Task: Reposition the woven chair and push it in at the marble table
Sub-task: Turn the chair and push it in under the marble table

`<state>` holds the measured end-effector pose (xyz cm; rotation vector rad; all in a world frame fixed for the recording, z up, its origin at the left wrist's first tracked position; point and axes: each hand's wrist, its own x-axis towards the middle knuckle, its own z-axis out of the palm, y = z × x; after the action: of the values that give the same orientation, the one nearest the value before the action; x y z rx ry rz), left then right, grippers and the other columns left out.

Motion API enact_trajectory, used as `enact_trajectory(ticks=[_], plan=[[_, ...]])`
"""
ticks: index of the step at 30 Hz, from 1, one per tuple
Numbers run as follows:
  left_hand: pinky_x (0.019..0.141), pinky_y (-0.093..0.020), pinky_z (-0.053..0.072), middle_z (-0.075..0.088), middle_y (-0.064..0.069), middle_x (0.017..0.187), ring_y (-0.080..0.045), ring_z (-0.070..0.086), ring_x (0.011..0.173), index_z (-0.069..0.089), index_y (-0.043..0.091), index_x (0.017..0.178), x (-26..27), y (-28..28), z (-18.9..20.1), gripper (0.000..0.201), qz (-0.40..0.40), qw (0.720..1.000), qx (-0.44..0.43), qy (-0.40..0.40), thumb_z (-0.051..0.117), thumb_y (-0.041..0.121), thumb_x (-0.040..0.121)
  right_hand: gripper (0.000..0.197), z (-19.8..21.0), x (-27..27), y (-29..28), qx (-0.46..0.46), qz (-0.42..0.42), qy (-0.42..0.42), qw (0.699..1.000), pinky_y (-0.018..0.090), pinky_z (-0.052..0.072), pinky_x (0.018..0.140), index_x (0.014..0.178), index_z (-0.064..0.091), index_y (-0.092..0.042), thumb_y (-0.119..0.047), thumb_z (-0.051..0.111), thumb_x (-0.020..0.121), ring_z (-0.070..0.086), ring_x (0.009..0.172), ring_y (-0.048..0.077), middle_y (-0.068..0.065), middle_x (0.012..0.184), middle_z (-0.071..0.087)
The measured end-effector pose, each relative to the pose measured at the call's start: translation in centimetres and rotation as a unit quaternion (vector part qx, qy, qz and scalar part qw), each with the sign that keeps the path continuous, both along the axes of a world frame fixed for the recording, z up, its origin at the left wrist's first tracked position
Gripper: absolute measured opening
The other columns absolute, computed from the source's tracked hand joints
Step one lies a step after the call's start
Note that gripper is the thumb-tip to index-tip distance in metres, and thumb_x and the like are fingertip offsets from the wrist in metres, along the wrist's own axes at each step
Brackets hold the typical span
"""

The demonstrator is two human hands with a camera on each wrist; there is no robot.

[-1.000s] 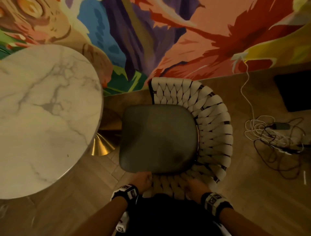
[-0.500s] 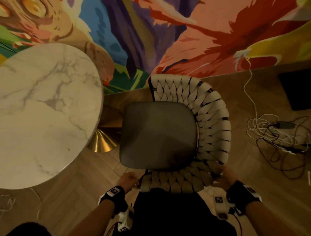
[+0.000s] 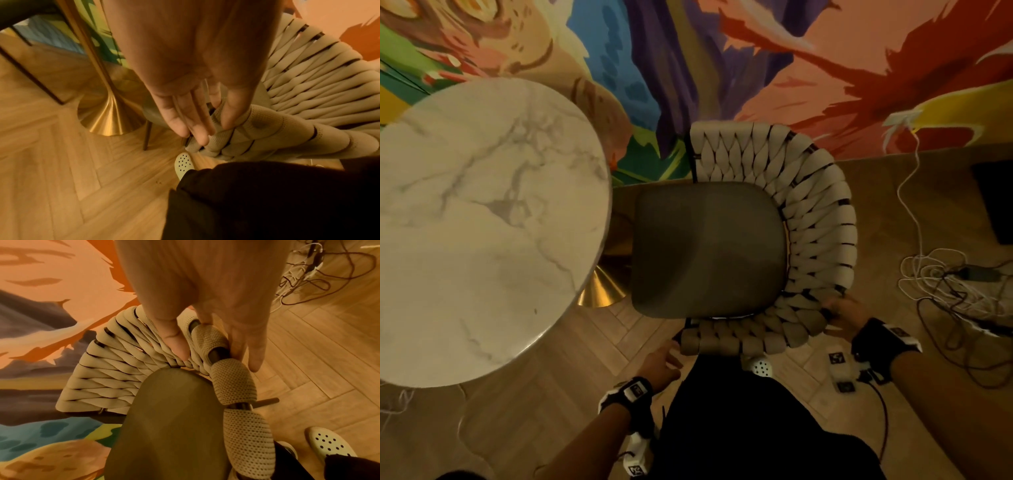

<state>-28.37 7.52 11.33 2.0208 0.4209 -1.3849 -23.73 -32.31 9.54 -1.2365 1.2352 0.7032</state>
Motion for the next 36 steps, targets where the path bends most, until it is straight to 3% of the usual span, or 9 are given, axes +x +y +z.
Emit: enact_trajectory(ticks=[6,9,11,15,19,25,28,32,36], plan=[[0.082,-0.038,0.055,0.069,-0.001,0.089,-0.022,0.066,0.089,0.054,0.036,0.082,6.5,1.1,-0.3,0.027,-0.046,0.998,0.025,-0.039,0.061,0.012,0.072,0.030,-0.4,5.9,1.8,-0.028,0.029,0.024,0.999,0.046,0.042,0.086,0.113,0.055,-0.015,-0.009,0.058,0.085,0.052,0.108,0.033,0.016,0.138,0.053],[0.073,-0.029,0.049,0.064,-0.001,0.088,-0.018,0.061,0.085,0.059,0.025,0.081,9.5,1.8,-0.4,0.019,-0.069,0.996,0.039,-0.030,0.064,0.009,0.072,0.039,-0.7,8.5,2.9,-0.038,0.037,0.030,0.998,0.049,0.043,0.089,0.123,0.051,-0.017,-0.009,0.057,0.085,0.052,0.109,0.034,0.016,0.135,0.053],[0.081,-0.036,0.055,0.068,-0.007,0.099,-0.023,0.064,0.091,0.061,0.024,0.081,11.1,2.8,-0.7,0.017,-0.098,0.994,0.045,-0.032,0.066,0.013,0.070,0.043,-0.6,10.0,3.6,-0.039,0.040,0.032,0.998,0.050,0.044,0.089,0.126,0.049,-0.022,-0.009,0.056,0.085,0.052,0.109,0.034,0.015,0.134,0.053],[0.092,-0.037,0.051,0.065,-0.007,0.119,-0.023,0.061,0.103,0.063,0.017,0.108,13.8,4.8,-1.0,0.032,-0.187,0.980,0.063,-0.030,0.062,0.014,0.075,0.058,-0.1,12.4,5.0,-0.045,0.057,0.029,0.997,0.047,0.043,0.089,0.140,0.038,-0.026,-0.008,0.053,0.088,0.052,0.111,0.032,0.013,0.133,0.053],[0.090,-0.037,0.050,0.054,-0.006,0.127,-0.026,0.057,0.111,0.054,0.022,0.114,15.3,5.7,-1.0,0.041,-0.228,0.966,0.094,-0.072,0.066,0.018,0.075,0.060,-0.7,13.6,6.4,-0.023,0.078,0.025,0.996,0.042,0.046,0.076,0.140,0.040,-0.027,-0.013,0.058,0.085,0.054,0.116,0.033,0.011,0.134,0.054],[0.108,-0.039,0.042,0.033,-0.008,0.151,-0.031,0.041,0.133,0.018,0.032,0.148,15.4,4.9,-1.4,0.098,-0.220,0.974,0.054,-0.010,0.077,0.020,0.071,0.036,-0.6,15.2,6.9,-0.035,0.084,-0.005,0.996,0.032,0.044,0.059,0.120,0.054,-0.013,-0.004,0.057,0.085,0.058,0.077,0.026,0.010,0.092,0.061],[0.111,-0.039,0.039,0.024,-0.010,0.156,-0.032,0.035,0.138,0.008,0.031,0.150,14.4,4.6,-1.8,0.106,-0.178,0.983,0.042,-0.003,0.078,0.017,0.071,0.040,-0.9,14.8,7.1,-0.018,0.066,-0.015,0.998,0.037,0.049,0.066,0.124,0.049,-0.018,-0.005,0.057,0.087,0.059,0.092,0.031,0.010,0.109,0.060],[0.110,-0.036,0.038,0.028,-0.010,0.155,-0.030,0.037,0.137,0.011,0.028,0.150,13.6,4.6,-1.6,0.102,-0.158,0.987,0.043,-0.010,0.075,0.012,0.073,0.052,-2.1,13.3,7.2,-0.002,0.046,-0.023,0.999,0.055,0.048,0.097,0.133,0.047,-0.022,-0.018,0.065,0.085,0.058,0.112,0.036,0.010,0.132,0.057],[0.113,-0.038,0.036,0.028,-0.009,0.155,-0.029,0.036,0.138,0.012,0.027,0.150,12.7,6.1,-2.0,0.100,-0.158,0.986,0.048,0.015,0.076,0.020,0.073,0.053,-2.3,11.5,7.7,-0.001,0.039,-0.008,0.999,0.051,0.052,0.088,0.134,0.048,-0.025,-0.009,0.059,0.085,0.058,0.114,0.039,0.013,0.129,0.058]])
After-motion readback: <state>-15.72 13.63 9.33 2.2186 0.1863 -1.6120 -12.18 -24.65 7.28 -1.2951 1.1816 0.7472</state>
